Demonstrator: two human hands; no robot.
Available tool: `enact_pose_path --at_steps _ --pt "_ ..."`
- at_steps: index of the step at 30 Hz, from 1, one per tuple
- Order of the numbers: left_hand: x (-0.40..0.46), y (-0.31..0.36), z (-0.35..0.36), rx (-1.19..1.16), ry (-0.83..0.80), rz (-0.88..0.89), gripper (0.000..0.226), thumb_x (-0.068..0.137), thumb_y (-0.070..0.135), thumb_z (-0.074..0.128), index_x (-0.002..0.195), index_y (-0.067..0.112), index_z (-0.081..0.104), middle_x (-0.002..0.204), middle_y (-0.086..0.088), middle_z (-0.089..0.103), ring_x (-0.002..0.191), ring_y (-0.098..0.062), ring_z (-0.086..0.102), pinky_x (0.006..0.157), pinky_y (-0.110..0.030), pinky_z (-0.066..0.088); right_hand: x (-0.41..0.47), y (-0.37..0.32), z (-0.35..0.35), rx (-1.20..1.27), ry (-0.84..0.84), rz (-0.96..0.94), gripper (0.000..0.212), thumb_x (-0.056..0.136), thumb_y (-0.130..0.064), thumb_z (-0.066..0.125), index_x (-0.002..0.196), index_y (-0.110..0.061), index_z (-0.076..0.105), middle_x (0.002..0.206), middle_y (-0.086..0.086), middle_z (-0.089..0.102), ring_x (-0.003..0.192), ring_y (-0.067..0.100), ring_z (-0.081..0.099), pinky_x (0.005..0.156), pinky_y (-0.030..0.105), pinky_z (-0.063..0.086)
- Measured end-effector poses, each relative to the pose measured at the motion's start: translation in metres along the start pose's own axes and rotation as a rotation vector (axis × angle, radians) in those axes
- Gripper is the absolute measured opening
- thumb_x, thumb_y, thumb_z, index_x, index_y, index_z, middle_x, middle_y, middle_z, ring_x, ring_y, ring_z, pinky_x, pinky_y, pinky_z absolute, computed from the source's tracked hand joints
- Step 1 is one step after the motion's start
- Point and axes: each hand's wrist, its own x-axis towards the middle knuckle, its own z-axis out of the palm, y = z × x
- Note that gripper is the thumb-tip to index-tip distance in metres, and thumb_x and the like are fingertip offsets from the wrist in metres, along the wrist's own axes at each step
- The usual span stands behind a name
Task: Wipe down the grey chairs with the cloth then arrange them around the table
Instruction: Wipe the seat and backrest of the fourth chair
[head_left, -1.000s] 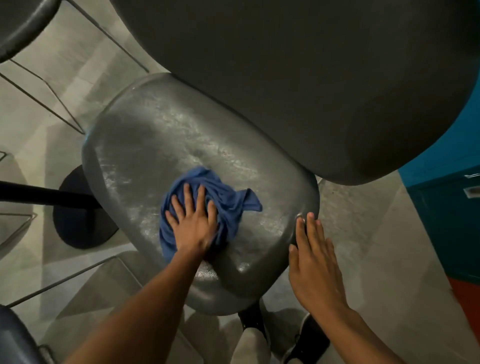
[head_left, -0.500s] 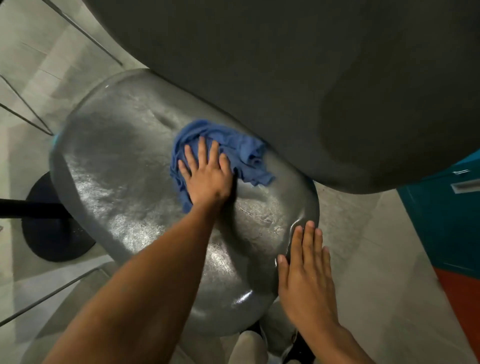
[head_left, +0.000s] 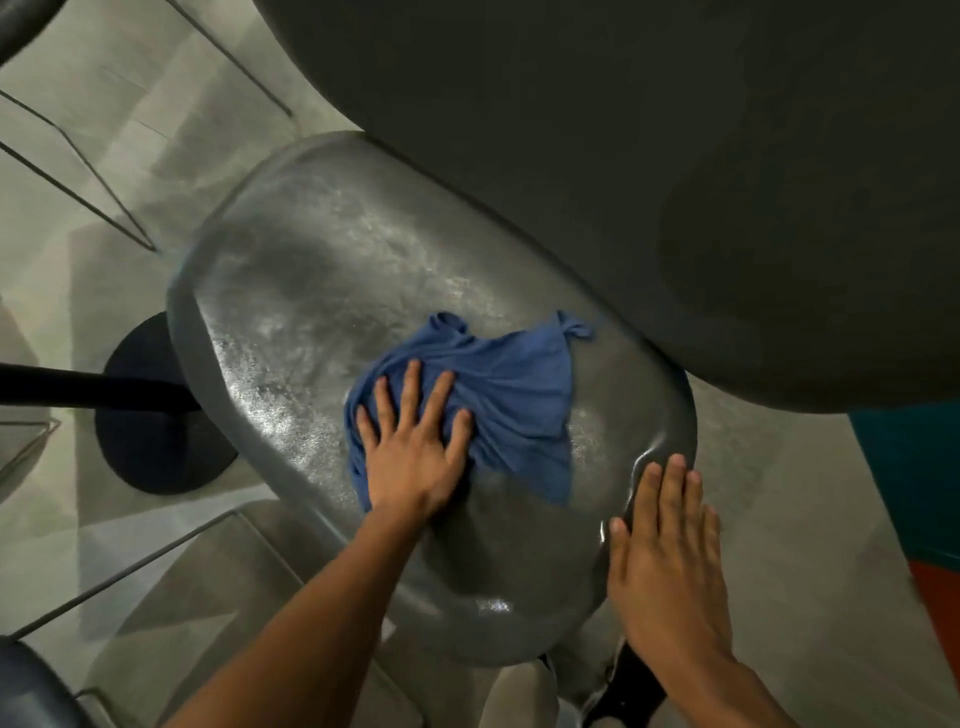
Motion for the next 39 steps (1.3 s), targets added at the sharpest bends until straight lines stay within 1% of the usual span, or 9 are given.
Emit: enact_pose_path --at_steps 2,4,10,14,18,21,28,32,39 --pt "0.029 0.023 -0.007 -0.036 0.005 -0.11 0.066 0.101 0.066 0.017 0.161 0.044 0.001 0.169 0.007 -0.021 0.155 -0.033 -0.023 0.122 -0.06 -0.014 0.0 -0.002 0.0 -0.006 0.004 0.013 0.068 0.1 -0.037 0.023 0.151 0.006 0.032 0.16 0.028 0.026 0.148 0.043 0.03 0.112 0.061 0.038" --pt "0.046 0.059 -0.009 -0.043 0.017 -0.112 0.066 0.102 0.06 0.019 0.163 0.038 0.005 0.169 0.002 -0.022 0.154 -0.038 -0.023 0.12 -0.065 -0.014 -0.001 -0.003 0.001 -0.01 0.006 0.02 0.068 0.1 -0.037 0.022 0.151 0.006 0.033 0.16 0.028 0.027 0.148 0.043 0.03 0.113 0.06 0.038" --pt "-0.011 0.13 0.017 0.087 -0.043 0.466 0.065 0.101 0.061 0.017 0.162 0.038 0.014 0.172 0.004 -0.011 0.155 -0.034 -0.022 0.121 -0.066 -0.008 0.001 -0.001 0.0 -0.026 -0.035 0.018 0.068 0.096 -0.035 0.026 0.146 0.007 0.045 0.157 0.029 0.032 0.147 0.044 0.032 0.113 0.061 0.037" --pt "0.008 0.119 0.01 0.147 -0.043 0.536 0.065 0.099 0.07 0.019 0.159 0.045 0.018 0.171 0.012 -0.003 0.157 -0.028 -0.014 0.122 -0.064 -0.004 0.002 0.001 -0.005 -0.054 -0.046 0.024 0.062 0.097 -0.034 0.038 0.144 0.004 0.049 0.157 0.027 0.034 0.146 0.042 0.034 0.113 0.06 0.037" --pt "0.066 0.097 -0.019 0.079 0.009 0.303 0.066 0.099 0.072 0.022 0.16 0.047 0.014 0.171 0.016 -0.006 0.157 -0.027 -0.014 0.123 -0.062 -0.01 0.001 0.002 -0.009 -0.034 -0.046 0.024 0.07 0.097 -0.042 0.027 0.152 0.001 0.036 0.16 0.022 0.03 0.148 0.037 0.033 0.114 0.056 0.037" --pt "0.081 0.043 -0.029 0.037 0.053 0.104 0.068 0.097 0.078 0.016 0.158 0.053 0.002 0.17 0.017 -0.011 0.157 -0.028 -0.015 0.123 -0.061 -0.011 -0.001 0.0 -0.01 0.004 -0.035 0.034 0.071 0.097 -0.041 0.023 0.154 0.001 0.03 0.163 0.02 0.024 0.151 0.035 0.027 0.117 0.056 0.033" --pt "-0.022 -0.061 -0.003 -0.054 0.061 -0.168 0.066 0.097 0.077 0.01 0.154 0.056 -0.016 0.166 0.016 -0.025 0.157 -0.028 -0.017 0.125 -0.057 -0.007 0.025 -0.041 -0.022 0.039 -0.069 -0.145 0.068 0.092 -0.029 0.043 0.154 -0.004 0.036 0.165 0.017 0.023 0.154 0.033 0.019 0.12 0.06 0.024" --pt "-0.06 -0.083 0.008 -0.083 0.029 -0.253 0.067 0.096 0.077 0.01 0.152 0.056 -0.02 0.164 0.017 -0.03 0.156 -0.027 -0.018 0.126 -0.054 -0.007 0.061 -0.087 -0.028 0.043 -0.229 -0.253 0.068 0.106 -0.038 0.029 0.162 -0.012 -0.001 0.168 0.009 -0.018 0.155 0.026 -0.018 0.126 0.053 -0.004" --pt "0.034 -0.097 -0.03 -0.103 0.106 -0.384 0.075 0.097 0.077 0.011 0.161 0.042 -0.008 0.171 0.002 -0.017 0.156 -0.037 -0.012 0.124 -0.06 -0.007 0.08 -0.121 -0.012 -0.049 -0.324 -0.243 0.095 0.101 -0.064 0.031 0.154 -0.01 -0.027 0.161 0.01 -0.038 0.147 0.033 -0.036 0.119 0.062 -0.017"
